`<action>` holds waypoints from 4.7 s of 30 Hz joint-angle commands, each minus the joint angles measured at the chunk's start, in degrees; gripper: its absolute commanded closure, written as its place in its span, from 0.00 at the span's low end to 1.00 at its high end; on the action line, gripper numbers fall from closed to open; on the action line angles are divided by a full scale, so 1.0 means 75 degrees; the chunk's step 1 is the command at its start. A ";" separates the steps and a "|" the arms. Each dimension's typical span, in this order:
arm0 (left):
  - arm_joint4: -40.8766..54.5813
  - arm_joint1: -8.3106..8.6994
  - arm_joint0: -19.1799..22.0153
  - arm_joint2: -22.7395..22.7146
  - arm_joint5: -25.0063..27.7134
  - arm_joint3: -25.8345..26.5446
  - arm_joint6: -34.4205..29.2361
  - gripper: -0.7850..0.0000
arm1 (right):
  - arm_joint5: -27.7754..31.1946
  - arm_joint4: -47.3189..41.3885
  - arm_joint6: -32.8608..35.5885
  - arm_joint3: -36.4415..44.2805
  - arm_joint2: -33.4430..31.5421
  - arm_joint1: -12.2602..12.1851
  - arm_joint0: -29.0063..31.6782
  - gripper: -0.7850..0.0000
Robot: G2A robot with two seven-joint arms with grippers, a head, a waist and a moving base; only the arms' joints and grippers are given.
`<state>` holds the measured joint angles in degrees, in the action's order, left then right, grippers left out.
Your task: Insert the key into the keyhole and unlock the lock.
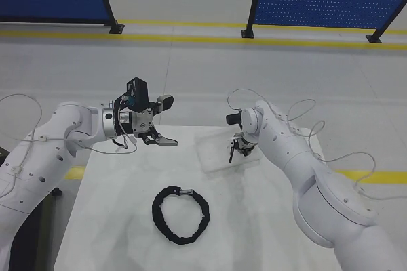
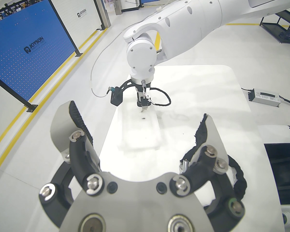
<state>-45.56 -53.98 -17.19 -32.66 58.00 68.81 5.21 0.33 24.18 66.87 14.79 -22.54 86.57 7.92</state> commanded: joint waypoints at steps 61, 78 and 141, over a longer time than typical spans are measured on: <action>0.0000 0.0000 0.0000 0.0000 0.0000 0.0000 0.0000 0.00 | 0.0328 -0.1523 0.1819 -0.0999 -0.1524 -0.0407 -0.0787 1.00; 0.0000 0.0000 0.0000 0.0000 0.0000 0.0000 0.0000 0.00 | 0.0297 -0.1535 0.1837 -0.0932 -0.1576 -0.0467 -0.0747 1.00; -0.6690 -0.4236 0.0806 0.2807 -0.1385 -0.6314 0.5537 1.00 | -0.2236 -0.0254 0.2624 0.0789 -0.1693 -0.0671 -0.0910 1.00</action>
<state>-94.75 -85.60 -11.35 -11.92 47.64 21.55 47.14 -16.39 22.19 86.45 20.60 -35.23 81.54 1.13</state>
